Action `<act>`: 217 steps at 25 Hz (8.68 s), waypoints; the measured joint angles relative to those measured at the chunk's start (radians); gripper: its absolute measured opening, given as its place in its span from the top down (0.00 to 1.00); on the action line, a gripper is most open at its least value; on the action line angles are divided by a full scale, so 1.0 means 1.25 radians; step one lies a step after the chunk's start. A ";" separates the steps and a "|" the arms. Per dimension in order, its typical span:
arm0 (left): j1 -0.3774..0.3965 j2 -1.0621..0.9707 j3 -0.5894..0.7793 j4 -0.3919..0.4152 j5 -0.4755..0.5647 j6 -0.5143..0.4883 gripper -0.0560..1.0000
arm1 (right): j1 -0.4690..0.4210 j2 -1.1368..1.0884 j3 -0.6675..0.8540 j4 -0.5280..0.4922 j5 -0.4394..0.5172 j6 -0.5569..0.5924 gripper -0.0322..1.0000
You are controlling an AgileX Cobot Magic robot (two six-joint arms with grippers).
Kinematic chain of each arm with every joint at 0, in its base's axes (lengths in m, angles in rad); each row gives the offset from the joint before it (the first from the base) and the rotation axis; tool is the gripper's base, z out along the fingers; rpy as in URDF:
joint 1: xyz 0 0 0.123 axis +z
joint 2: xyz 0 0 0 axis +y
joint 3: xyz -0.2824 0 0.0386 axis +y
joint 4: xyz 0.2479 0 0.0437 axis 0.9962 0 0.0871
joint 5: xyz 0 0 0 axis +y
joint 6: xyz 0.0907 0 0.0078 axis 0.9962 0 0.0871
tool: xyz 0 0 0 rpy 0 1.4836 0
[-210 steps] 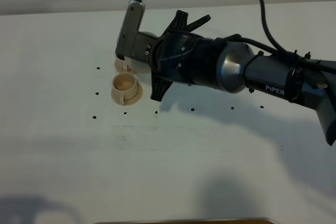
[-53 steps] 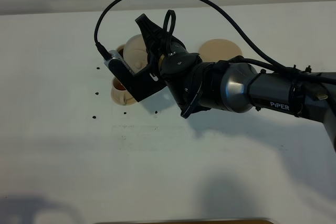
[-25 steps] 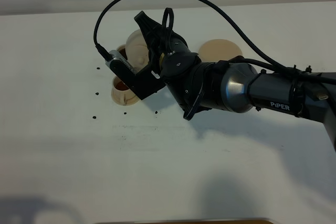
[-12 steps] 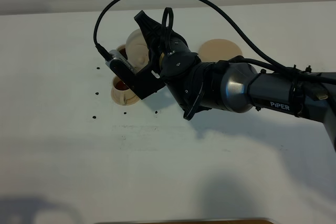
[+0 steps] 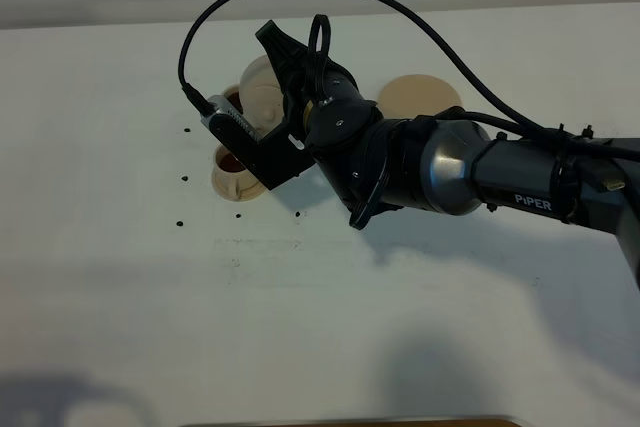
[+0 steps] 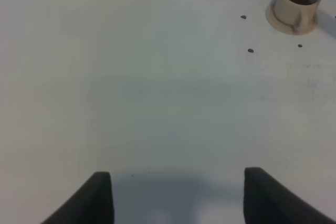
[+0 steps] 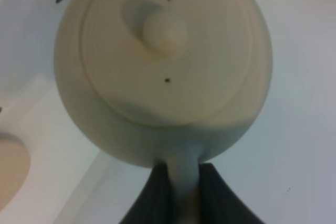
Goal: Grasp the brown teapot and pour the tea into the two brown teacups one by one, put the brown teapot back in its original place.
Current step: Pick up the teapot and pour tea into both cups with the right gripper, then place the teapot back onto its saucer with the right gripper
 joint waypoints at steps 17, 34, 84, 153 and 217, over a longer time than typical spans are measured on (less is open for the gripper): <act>0.000 0.000 0.000 0.000 0.000 0.000 0.38 | 0.000 0.000 0.000 -0.003 0.001 0.000 0.89; 0.000 0.000 0.000 0.000 0.000 0.000 0.38 | 0.001 0.000 0.000 -0.003 0.007 0.000 0.89; 0.000 0.000 0.000 0.000 -0.001 0.000 0.38 | 0.010 0.000 0.000 0.210 -0.015 0.216 0.89; 0.000 0.000 0.000 0.000 -0.001 0.000 0.38 | -0.170 -0.182 0.082 0.983 -0.045 0.346 0.89; 0.000 0.000 0.000 0.000 0.000 0.000 0.38 | -0.349 -0.002 0.048 1.045 -0.163 0.347 0.89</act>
